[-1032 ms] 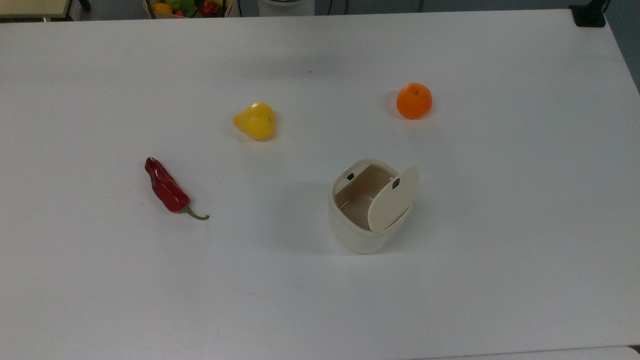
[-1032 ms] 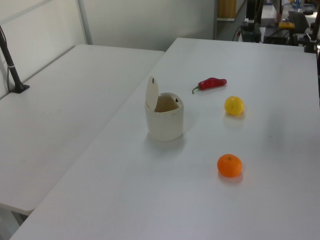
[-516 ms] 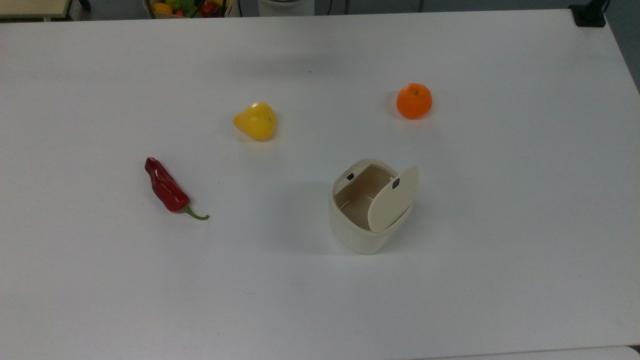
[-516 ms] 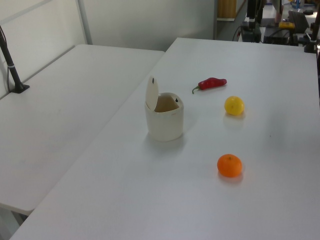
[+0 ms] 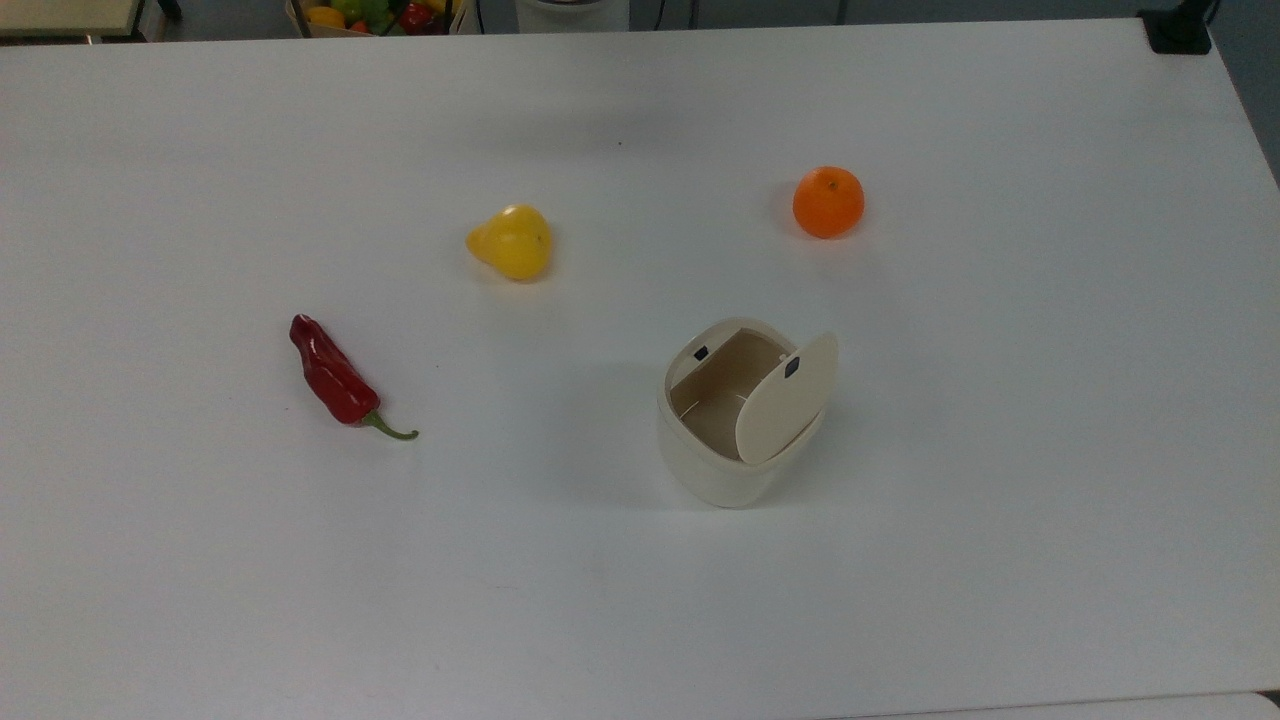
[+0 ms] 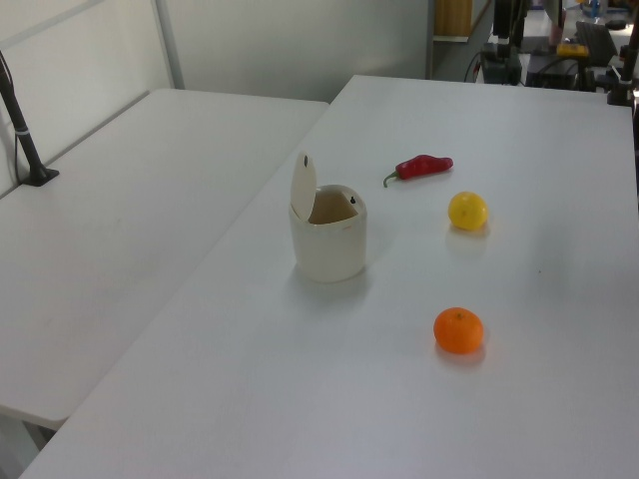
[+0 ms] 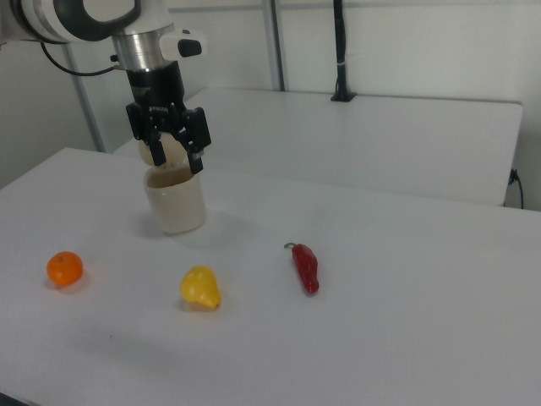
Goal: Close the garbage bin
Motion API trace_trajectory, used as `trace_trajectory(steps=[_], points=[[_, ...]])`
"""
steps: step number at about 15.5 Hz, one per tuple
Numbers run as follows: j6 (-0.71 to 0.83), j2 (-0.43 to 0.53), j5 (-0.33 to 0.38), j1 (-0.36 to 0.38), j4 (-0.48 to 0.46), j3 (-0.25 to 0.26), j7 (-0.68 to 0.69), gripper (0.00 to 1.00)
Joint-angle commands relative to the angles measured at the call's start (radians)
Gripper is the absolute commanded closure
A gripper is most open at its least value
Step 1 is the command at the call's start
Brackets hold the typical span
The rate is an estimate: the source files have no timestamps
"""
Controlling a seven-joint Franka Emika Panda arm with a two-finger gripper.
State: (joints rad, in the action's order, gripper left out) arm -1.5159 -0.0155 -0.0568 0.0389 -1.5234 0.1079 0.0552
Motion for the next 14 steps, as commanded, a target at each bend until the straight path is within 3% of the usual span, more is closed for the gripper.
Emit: trace_trajectory(steps=[1, 2, 3, 14], points=[[0.0, 0.0, -0.001, -0.002, -0.006, -0.002, 0.022, 0.78], [-0.012, 0.0, 0.0, -0.001, -0.006, -0.002, 0.02, 0.93], [-0.023, 0.0, 0.0, -0.002, -0.008, -0.002, 0.02, 1.0], [-0.027, -0.007, 0.002, -0.001, -0.004, -0.002, 0.018, 1.0]])
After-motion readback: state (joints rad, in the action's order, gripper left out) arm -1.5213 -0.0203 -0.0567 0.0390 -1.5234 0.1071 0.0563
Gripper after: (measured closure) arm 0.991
